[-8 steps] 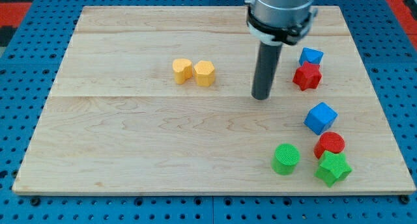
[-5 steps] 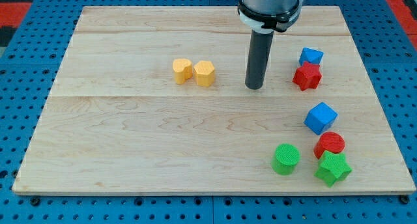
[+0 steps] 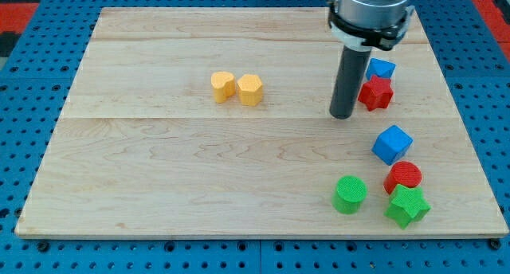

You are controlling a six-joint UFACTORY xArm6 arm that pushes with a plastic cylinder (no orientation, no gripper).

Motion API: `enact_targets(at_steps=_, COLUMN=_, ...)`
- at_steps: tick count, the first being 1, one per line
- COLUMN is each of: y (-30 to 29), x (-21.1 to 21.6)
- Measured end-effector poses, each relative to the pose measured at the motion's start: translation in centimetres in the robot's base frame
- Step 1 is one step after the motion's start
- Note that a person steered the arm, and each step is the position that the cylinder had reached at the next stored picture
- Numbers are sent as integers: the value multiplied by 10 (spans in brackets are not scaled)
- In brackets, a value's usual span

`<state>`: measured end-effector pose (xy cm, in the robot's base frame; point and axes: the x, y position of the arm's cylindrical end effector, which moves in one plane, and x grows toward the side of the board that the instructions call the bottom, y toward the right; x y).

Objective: Push the triangle slightly up along with the red star

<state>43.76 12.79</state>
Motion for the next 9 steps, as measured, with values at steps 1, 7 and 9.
enact_targets(at_steps=1, y=20, x=-2)
enact_targets(at_steps=7, y=129, x=-59)
enact_targets(at_steps=9, y=41, x=-35)
